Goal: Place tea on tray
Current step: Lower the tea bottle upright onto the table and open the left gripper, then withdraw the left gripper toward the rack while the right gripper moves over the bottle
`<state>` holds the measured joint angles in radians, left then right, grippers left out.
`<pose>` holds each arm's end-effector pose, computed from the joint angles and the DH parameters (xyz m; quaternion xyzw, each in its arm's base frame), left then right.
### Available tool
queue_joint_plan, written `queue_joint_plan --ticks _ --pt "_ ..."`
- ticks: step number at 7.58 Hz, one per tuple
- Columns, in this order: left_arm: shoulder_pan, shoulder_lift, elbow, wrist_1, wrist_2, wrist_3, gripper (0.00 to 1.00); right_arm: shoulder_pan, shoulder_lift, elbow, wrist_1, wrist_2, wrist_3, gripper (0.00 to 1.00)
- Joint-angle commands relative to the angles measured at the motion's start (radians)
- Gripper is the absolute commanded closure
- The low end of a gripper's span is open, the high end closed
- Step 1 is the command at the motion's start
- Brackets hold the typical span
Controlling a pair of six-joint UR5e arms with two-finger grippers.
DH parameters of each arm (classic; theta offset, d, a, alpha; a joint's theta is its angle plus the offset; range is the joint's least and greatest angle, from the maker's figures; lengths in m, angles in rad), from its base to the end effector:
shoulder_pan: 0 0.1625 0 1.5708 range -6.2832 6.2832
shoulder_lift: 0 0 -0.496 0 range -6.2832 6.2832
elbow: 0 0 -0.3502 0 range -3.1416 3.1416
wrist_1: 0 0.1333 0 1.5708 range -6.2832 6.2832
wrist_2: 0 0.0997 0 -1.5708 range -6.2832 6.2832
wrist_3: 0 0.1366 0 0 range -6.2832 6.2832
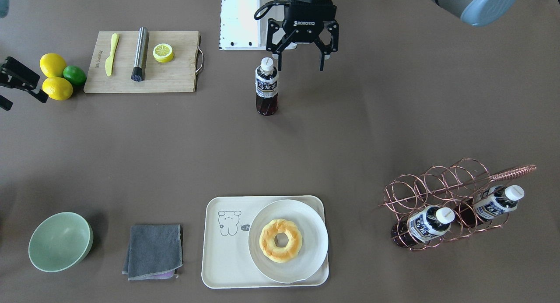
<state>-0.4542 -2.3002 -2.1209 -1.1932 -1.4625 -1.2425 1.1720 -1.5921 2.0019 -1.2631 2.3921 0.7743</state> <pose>0.4737 -0.3961 0.2029 0.2110 0.3837 -0.0801 0.8954 -0.1429 -0.4248 0.5234 0.0612 -0.4895 0.0225 0.8696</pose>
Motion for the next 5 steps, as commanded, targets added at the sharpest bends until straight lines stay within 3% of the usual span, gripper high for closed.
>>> queue_joint_plan --ticks 1,2,5 --pt "-0.154 0.138 -0.091 -0.014 -0.157 0.194 0.03 -0.260 0.160 0.057 -0.005 -0.155 0.413 0.00" --pt "-0.193 0.190 -0.088 -0.072 -0.188 0.243 0.03 -0.338 0.247 0.073 -0.080 -0.227 0.507 0.00" --pt "-0.343 0.290 -0.079 -0.120 -0.332 0.400 0.03 -0.601 0.640 0.086 -0.517 -0.499 0.641 0.00"
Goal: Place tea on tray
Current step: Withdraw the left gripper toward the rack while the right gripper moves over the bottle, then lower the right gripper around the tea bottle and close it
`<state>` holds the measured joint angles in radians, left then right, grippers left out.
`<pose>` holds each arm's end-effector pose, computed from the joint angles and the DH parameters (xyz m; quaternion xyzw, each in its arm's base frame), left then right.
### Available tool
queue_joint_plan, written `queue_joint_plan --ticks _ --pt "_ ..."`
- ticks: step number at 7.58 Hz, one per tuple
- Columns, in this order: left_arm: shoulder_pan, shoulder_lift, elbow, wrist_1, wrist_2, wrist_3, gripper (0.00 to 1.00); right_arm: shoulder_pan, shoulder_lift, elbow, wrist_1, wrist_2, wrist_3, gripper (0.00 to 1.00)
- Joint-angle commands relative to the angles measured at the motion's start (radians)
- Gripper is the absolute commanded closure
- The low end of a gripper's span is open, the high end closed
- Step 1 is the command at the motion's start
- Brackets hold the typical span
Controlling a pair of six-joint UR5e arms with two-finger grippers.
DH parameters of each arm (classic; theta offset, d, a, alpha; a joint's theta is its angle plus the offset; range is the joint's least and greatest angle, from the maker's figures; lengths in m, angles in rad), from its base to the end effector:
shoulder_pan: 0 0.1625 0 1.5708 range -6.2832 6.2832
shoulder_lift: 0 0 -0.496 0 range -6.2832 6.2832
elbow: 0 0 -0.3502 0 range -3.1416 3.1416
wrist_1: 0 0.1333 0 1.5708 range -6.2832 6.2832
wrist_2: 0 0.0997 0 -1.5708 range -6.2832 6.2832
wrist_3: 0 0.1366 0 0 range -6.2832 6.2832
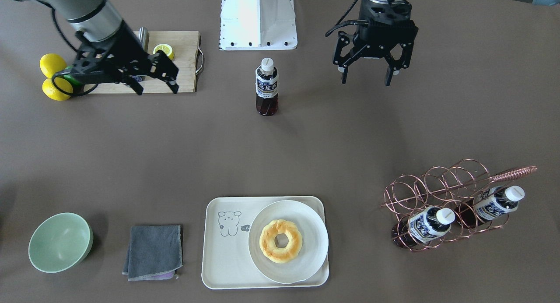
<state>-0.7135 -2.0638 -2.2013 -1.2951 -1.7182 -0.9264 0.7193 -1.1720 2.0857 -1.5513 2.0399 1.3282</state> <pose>0.3444 -0.4479 0.2983 0.2054 0.3614 -0.0011 0.9095 -0.3770 -0.4253 0.3347 0.0184 -0.4839 0.1035 0.8688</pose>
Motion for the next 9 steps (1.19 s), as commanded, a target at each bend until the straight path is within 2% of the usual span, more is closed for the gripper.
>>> queue_joint_plan --ticks 1,2,4,5,9 --pt "-0.116 0.107 0.002 -0.061 -0.105 0.150 0.03 -0.193 0.263 -0.004 -0.248 -0.173 0.110 0.00" --pt "-0.165 0.187 0.003 -0.146 -0.148 0.188 0.03 -0.230 0.297 -0.019 -0.251 -0.206 0.112 0.00" --pt "-0.236 0.359 0.012 -0.344 -0.225 0.248 0.03 -0.253 0.420 -0.149 -0.274 -0.218 0.129 0.03" --pt "-0.239 0.382 0.035 -0.404 -0.236 0.244 0.03 -0.261 0.431 -0.173 -0.279 -0.219 0.129 0.05" --pt "-0.238 0.375 0.055 -0.414 -0.236 0.238 0.03 -0.293 0.436 -0.180 -0.321 -0.225 0.128 0.13"
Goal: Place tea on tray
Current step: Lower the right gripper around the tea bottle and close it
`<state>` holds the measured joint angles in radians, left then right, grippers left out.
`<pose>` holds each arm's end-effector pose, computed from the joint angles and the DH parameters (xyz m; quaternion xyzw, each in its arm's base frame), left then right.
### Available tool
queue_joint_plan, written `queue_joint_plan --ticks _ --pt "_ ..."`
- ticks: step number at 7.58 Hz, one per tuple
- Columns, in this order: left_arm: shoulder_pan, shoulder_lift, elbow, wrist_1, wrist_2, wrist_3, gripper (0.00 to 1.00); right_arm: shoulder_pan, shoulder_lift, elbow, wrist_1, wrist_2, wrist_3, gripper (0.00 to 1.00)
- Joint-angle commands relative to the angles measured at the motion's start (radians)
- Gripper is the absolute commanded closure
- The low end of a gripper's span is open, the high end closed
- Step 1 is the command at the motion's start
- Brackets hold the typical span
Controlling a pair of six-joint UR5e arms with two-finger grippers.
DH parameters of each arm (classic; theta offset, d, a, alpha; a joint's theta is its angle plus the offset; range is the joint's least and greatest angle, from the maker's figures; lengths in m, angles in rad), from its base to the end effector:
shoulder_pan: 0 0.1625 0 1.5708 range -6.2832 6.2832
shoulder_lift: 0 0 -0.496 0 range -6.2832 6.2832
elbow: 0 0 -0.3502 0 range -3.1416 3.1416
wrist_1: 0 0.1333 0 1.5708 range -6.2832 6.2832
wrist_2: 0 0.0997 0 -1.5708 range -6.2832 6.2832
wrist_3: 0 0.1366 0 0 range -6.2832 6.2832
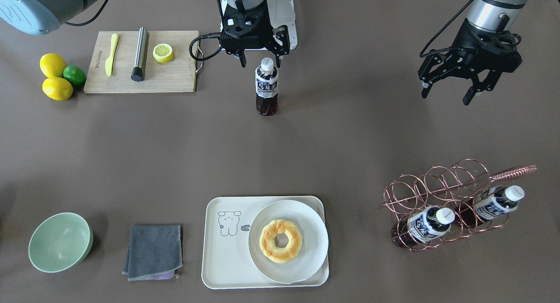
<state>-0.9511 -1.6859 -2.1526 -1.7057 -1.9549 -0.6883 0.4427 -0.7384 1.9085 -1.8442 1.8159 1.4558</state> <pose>0.2156 -0.4435 0.4421 0.2085 0.3798 0.0463 0.9001 -0.5618 -0.3772 0.1787 0.0125 -0.4439 0.0936 0.8911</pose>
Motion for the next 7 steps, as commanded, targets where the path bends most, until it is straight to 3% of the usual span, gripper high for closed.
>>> queue_joint_plan --ticks 1,7 --pt "0.000 -0.008 0.014 -0.003 0.001 -0.002 0.03 -0.021 0.017 -0.005 -0.061 -0.001 -0.012 0.16" --pt "0.000 -0.009 0.026 -0.017 0.001 -0.004 0.03 -0.025 0.060 -0.058 -0.063 -0.063 -0.110 0.25"
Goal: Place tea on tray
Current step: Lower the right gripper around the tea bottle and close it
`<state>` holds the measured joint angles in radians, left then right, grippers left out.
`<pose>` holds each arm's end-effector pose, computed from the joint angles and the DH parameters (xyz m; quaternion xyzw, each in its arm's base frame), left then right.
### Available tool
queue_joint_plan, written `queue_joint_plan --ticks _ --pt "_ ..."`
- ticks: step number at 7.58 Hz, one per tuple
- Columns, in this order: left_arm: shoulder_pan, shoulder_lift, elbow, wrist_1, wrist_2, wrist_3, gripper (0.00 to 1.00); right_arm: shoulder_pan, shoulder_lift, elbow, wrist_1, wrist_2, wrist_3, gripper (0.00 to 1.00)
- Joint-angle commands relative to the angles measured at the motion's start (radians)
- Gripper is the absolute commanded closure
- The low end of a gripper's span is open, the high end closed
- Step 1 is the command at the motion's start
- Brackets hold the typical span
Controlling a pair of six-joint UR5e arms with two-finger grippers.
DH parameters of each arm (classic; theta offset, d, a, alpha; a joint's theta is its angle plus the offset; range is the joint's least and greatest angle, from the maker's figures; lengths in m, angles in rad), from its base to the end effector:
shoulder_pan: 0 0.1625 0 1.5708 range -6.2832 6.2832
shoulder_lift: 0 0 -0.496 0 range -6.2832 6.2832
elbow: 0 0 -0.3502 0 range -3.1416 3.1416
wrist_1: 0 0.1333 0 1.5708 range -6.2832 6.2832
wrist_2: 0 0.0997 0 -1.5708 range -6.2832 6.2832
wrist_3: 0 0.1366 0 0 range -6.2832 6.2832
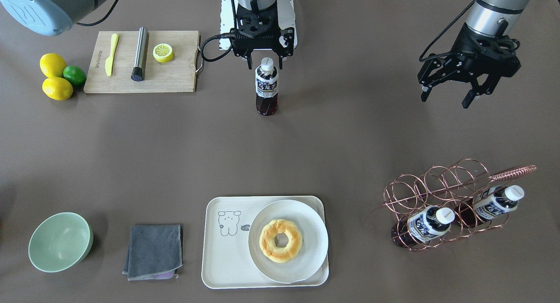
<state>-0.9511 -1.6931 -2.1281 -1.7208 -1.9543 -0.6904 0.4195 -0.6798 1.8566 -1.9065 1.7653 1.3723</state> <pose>0.2198 -0.4496 0.4467 0.2075 0.3793 0.0450 0.9006 -0.5835 -0.3773 0.1660 0.0391 -0.4140 0.0608 0.9074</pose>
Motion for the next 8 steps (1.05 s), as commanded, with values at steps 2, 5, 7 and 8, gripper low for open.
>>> queue_joint_plan --ticks 2,5,7,8 --pt "-0.002 -0.003 0.002 -0.002 0.000 -0.001 0.03 -0.004 -0.009 -0.007 -0.006 -0.012 -0.030 0.28" --pt "-0.002 -0.010 0.002 -0.002 0.000 -0.003 0.03 -0.015 0.002 -0.007 -0.008 -0.010 -0.030 0.29" --pt "-0.002 -0.008 0.002 -0.002 0.000 -0.005 0.03 -0.018 -0.001 -0.005 -0.017 -0.012 -0.030 0.38" --pt "-0.002 -0.008 0.002 -0.002 0.000 -0.003 0.03 -0.018 0.008 -0.004 -0.019 -0.010 -0.030 0.47"
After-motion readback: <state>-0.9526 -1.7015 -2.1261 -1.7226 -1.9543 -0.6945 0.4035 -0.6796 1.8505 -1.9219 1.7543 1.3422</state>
